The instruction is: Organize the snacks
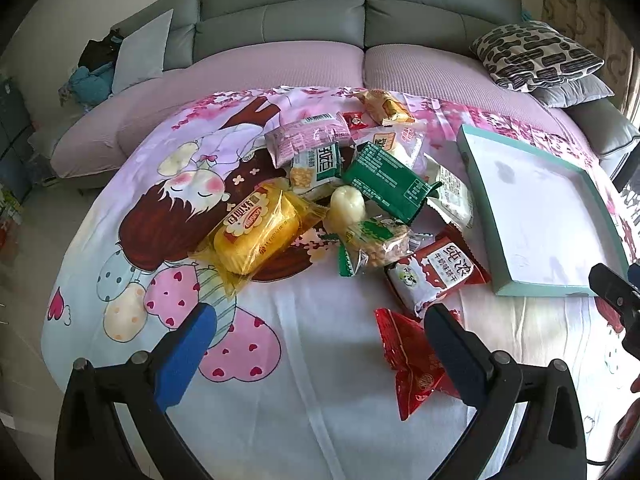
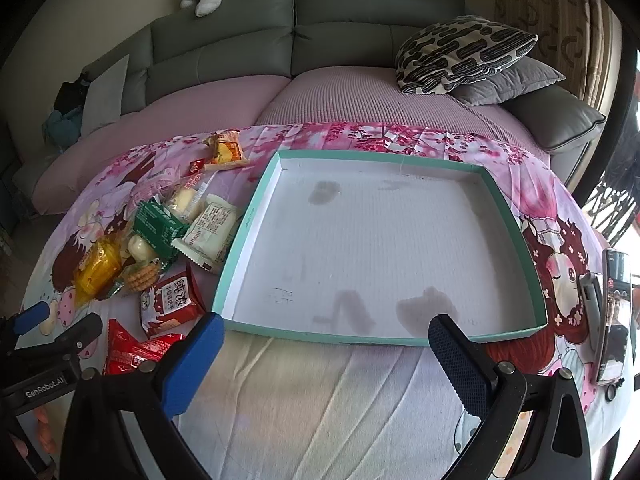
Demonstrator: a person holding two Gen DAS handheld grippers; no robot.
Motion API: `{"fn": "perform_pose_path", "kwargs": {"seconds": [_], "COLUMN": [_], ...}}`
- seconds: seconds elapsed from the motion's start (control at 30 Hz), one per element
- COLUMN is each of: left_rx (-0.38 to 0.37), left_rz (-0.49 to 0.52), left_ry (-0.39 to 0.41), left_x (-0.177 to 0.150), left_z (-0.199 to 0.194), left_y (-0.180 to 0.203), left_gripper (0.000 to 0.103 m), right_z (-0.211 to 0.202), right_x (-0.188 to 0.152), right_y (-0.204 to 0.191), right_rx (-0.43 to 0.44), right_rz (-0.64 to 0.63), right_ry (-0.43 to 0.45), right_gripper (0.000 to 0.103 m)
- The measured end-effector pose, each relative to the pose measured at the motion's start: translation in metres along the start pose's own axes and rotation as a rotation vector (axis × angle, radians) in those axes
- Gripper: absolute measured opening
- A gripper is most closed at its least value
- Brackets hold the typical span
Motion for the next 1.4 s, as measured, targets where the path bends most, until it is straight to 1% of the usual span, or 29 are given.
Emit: {"fn": "perform_pose_path", "kwargs": {"seconds": [0.9,1.07,1.23,1.33,1.4], "left_rx": [-0.031,-0.040,-0.090,-0.136,-0.190], "left_rz": [0.006,0.022,0.081,0.119,0.136], "left_ry": [-0.008,-0.012,-0.039,-0.085,-0.125], "left_x": [-0.002,-0.003,-0.007,-0.013,-0.019], "left_z": [-0.002,-0.004,0.000,0.008,0.015], "left_y": [0.004,0.008,0.024,0.037,0.046], "left_gripper": [0.103,0.103,0.103,0.103,0.101], "right_z": [0.003,0.003,0.004,0.003,0.004], "right_x": [-0.001,-0.002,-0.002,-0.002,-0.002], "right_y": [0.001,0.001,-0.001,0.000,0.000], "right_rx": [-0.008,-0.017,-0.024,-0.032,-0.035], "right_rz": [-0.007,-0.010,-0.017,-0.016,-0.017], "right_ry": [-0.009,-0.013,-0.013,-0.012,-0.012], "right_gripper": [0.103,0.103,0.103,0.103,0.103]}}
Point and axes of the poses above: each gripper's, at about its wrist camera, not at the fingertips, and z roughly the way its jaws point, y to its right, x to its top, the point moved 6 cm from there along z, roughly the way its jaws point, and after that the axes turned 10 degrees about y, right-handed, at the moved point
